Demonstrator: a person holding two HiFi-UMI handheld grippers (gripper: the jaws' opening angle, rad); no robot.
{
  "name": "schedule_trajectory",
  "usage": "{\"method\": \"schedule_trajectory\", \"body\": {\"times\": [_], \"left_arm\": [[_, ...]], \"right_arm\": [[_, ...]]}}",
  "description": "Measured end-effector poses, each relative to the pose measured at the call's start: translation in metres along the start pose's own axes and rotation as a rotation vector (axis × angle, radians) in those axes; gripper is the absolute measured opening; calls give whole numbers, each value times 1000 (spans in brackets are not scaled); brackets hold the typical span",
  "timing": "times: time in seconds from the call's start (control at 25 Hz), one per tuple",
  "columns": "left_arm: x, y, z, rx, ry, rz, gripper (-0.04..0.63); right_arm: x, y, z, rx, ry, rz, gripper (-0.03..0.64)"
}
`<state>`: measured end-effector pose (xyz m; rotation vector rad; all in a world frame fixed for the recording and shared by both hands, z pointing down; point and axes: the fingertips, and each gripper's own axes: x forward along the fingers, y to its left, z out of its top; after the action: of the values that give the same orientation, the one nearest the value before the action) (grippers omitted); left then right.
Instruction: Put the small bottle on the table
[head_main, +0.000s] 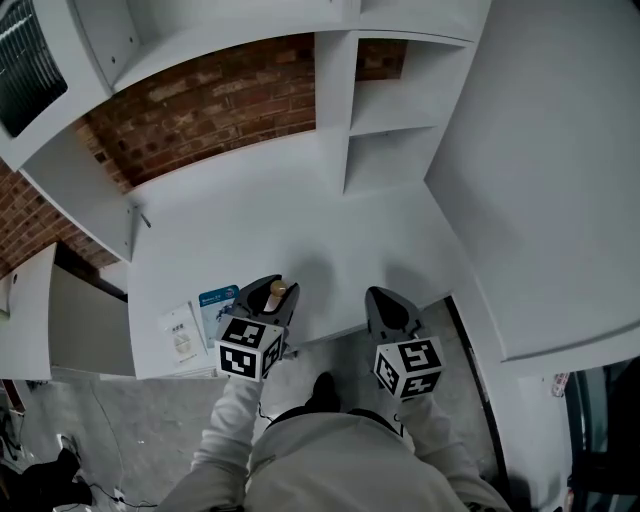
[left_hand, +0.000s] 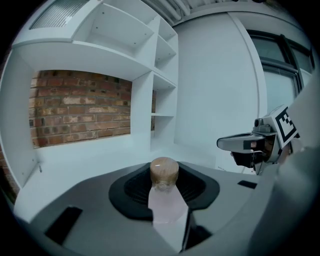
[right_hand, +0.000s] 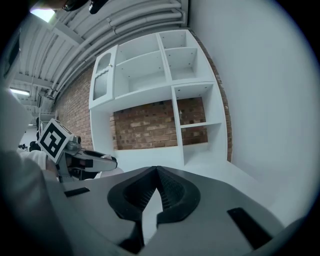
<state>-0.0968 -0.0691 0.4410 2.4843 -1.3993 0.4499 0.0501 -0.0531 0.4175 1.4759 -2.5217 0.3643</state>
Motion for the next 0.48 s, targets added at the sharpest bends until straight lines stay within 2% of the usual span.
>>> {"method": "schedule_trajectory", "body": {"times": [0.48], "left_arm": [[39,25,15,19,-5,-38,146]], "right_arm": [[37,-8,9,-3,15,-18,28]]}}
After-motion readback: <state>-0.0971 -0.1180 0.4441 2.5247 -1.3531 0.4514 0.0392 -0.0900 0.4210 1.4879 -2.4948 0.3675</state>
